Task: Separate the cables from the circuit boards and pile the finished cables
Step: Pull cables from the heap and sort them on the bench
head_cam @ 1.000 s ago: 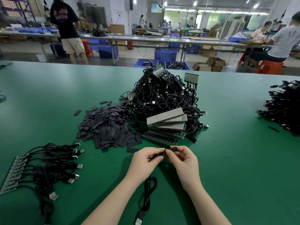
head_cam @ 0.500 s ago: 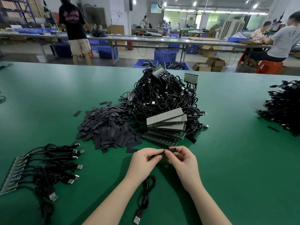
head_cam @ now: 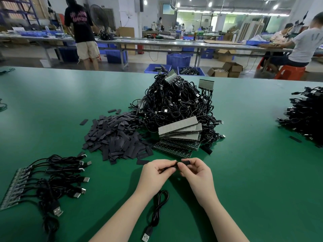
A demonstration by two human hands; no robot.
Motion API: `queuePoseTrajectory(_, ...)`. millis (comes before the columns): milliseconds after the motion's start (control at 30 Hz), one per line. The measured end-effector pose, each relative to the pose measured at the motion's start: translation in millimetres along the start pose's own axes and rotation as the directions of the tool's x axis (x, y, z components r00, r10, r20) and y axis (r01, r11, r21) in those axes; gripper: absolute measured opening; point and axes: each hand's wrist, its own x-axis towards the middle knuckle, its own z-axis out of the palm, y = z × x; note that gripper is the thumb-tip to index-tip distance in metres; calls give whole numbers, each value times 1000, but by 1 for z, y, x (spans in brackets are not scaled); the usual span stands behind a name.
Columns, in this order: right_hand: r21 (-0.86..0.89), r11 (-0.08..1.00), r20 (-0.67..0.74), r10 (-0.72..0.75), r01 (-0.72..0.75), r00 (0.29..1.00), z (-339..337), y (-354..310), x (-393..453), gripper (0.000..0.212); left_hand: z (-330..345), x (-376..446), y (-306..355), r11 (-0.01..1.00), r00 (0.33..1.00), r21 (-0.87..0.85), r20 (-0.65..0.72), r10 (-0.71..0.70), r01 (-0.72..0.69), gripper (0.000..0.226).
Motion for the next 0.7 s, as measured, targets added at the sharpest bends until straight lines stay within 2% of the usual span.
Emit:
queuePoseTrajectory(167,-13,1000,29,-1,1,1000,-1,-1,-1,10,-1,-1,1,989,995,-111,18,-96,98,44)
queuePoseTrajectory(333,-53,998,55,-10,13,998,-1,-1,-1,11,-1,-1,0,994,996,-69,22,-82,83,48)
queuePoseTrajectory(567,-23,1000,64,-1,3,998,-1,-1,-1,8,-2,0,1,983,989,-121,73,-127,135,41)
queuePoseTrajectory(700,30,1000,31,7,-8,999,-2,-1,-1,6,-2,0,0,987,991,-88,41,-129,132,25)
